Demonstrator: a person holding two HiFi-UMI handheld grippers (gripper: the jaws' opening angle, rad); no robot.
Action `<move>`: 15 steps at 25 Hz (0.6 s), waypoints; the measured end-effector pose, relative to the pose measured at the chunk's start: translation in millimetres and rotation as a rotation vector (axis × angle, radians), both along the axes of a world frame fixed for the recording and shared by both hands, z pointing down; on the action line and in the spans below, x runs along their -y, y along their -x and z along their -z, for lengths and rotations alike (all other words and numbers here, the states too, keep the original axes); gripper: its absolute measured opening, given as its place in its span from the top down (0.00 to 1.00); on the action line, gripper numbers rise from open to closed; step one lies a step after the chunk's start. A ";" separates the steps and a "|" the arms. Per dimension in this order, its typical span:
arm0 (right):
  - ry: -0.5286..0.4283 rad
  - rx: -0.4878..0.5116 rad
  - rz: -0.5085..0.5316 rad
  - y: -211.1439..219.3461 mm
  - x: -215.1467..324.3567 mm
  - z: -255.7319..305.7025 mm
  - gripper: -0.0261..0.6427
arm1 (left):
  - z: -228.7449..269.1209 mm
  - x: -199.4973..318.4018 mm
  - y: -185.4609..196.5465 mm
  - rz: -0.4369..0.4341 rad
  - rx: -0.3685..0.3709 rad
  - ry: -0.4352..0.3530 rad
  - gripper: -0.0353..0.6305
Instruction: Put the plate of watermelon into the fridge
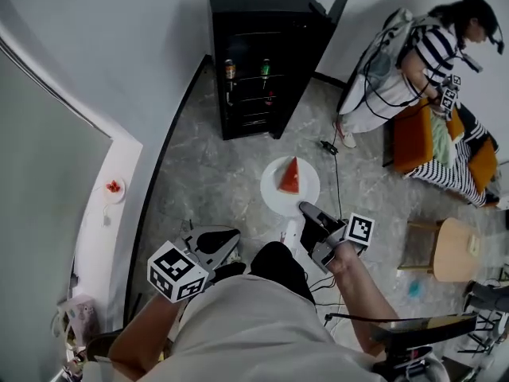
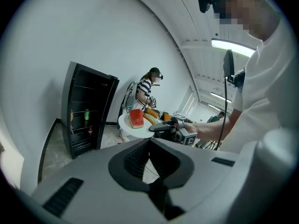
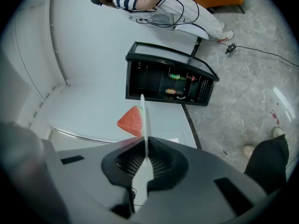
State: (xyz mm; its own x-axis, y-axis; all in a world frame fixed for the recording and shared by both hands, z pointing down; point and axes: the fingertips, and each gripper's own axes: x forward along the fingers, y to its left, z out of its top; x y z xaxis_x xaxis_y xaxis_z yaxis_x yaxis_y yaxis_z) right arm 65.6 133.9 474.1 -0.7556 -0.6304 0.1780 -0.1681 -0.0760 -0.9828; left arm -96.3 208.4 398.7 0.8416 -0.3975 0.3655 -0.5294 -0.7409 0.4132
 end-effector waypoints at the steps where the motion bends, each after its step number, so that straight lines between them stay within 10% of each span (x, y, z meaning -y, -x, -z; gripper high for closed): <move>1: -0.001 -0.001 0.000 4.3 6.5 -0.8 0.93 | 1.0 1.5 4.0 0.007 -0.003 -0.001 0.93; 15: 0.034 -0.044 0.011 43.4 200.0 -60.6 0.93 | -16.7 134.3 3.6 -0.068 0.076 -0.016 0.93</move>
State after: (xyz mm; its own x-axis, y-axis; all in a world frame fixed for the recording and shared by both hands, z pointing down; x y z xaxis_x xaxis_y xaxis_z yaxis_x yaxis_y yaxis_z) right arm 22.2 -66.1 534.7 -0.7537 -0.6148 0.2323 -0.2117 -0.1075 -0.9714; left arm -99.9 74.1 415.4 0.8369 -0.3470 0.4232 -0.5073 -0.7821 0.3619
